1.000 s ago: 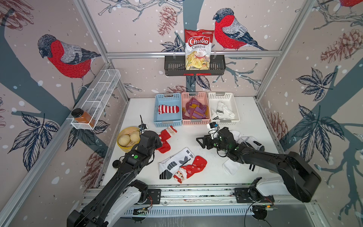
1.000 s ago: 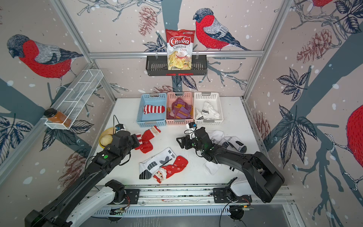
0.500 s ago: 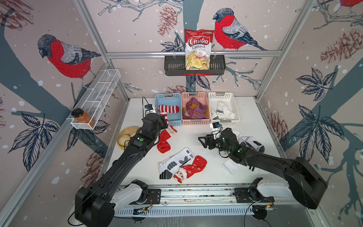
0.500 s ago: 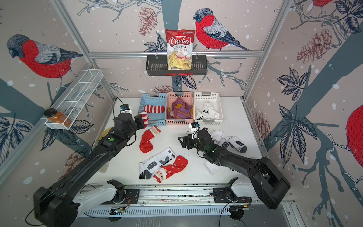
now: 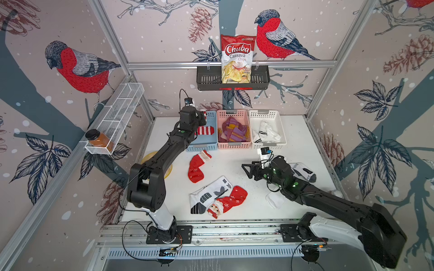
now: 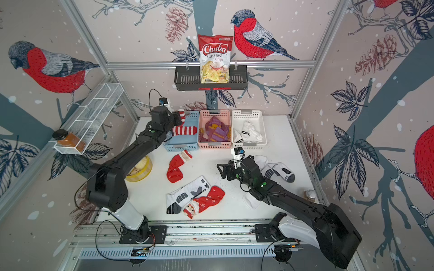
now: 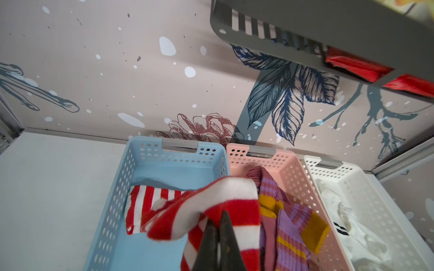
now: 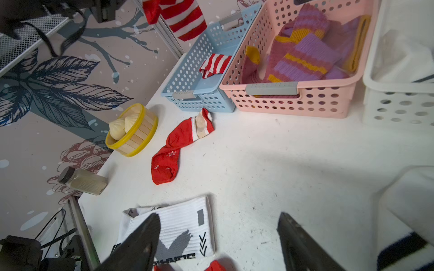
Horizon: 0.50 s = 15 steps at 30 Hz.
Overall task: Sort the socks into the basket by color
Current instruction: Place the sock in the bin.
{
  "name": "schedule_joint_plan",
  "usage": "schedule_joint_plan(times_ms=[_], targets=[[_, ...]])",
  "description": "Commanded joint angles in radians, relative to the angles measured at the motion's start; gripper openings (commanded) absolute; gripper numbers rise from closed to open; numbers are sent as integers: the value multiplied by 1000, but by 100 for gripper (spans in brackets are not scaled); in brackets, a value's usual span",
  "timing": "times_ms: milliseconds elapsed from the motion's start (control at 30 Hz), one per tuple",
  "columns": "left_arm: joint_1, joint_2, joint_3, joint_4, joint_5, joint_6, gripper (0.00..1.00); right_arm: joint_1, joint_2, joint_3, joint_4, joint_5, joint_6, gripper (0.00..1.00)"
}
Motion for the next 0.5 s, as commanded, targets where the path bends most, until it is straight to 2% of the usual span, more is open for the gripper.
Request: schedule_joint_plan(times_ms=[0, 133, 467], targets=[[16, 94, 112, 42, 110, 48, 0, 6, -51, -14, -49, 50, 11, 82], [27, 212, 260, -48, 107, 60, 0, 7, -119, -34, -74, 73, 19, 82], [52, 357, 408, -92, 143, 70, 0, 11, -172, -46, -105, 87, 28, 83]])
